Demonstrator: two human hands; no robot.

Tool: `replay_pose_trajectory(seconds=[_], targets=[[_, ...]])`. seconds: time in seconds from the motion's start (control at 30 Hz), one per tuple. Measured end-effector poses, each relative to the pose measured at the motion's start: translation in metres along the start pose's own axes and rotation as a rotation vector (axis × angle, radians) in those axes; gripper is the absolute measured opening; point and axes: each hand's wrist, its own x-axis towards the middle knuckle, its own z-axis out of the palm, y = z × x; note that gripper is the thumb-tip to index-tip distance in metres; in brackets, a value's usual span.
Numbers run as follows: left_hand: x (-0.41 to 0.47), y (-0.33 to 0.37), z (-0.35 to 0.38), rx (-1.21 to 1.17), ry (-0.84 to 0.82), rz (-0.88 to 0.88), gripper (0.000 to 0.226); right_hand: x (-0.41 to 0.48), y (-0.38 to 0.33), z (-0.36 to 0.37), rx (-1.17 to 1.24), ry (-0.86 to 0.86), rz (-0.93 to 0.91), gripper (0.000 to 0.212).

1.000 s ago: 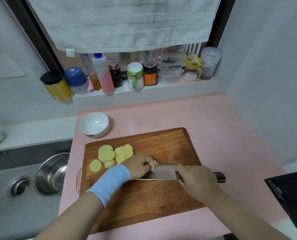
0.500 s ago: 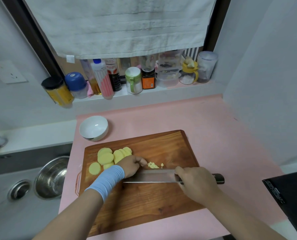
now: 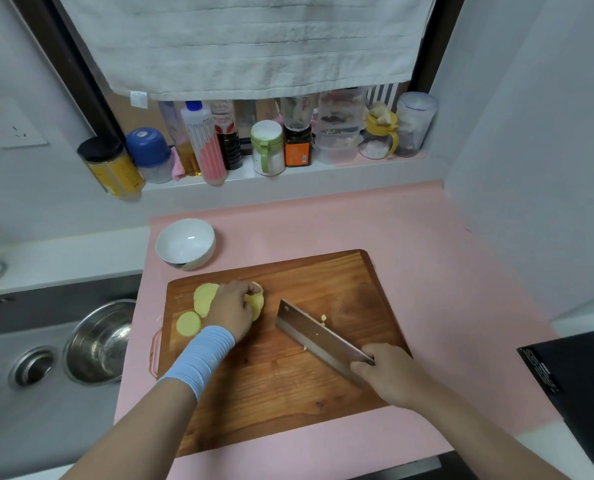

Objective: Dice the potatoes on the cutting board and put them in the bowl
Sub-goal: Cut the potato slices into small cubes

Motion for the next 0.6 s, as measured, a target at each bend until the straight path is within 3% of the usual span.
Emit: replay_pose_trajectory(seconds=[0.2, 0.37, 0.6], targets=[[-0.002, 0.006, 0.014, 0.258, 0.085, 0.155, 0.036, 0.02, -0.008, -0.02, 0.001, 0.145, 0.07, 0.022], [-0.001, 0.029, 0.029, 0.498, -0.073, 0.292, 0.034, 0.025, -0.009, -0.033, 0.053, 0.146, 0.085, 0.024], [0.008, 0.073, 0.067, 0.283, -0.303, 0.113, 0.044, 0.021, 0.0, -0.055, 0.189, 0.268, 0.116, 0.024]])
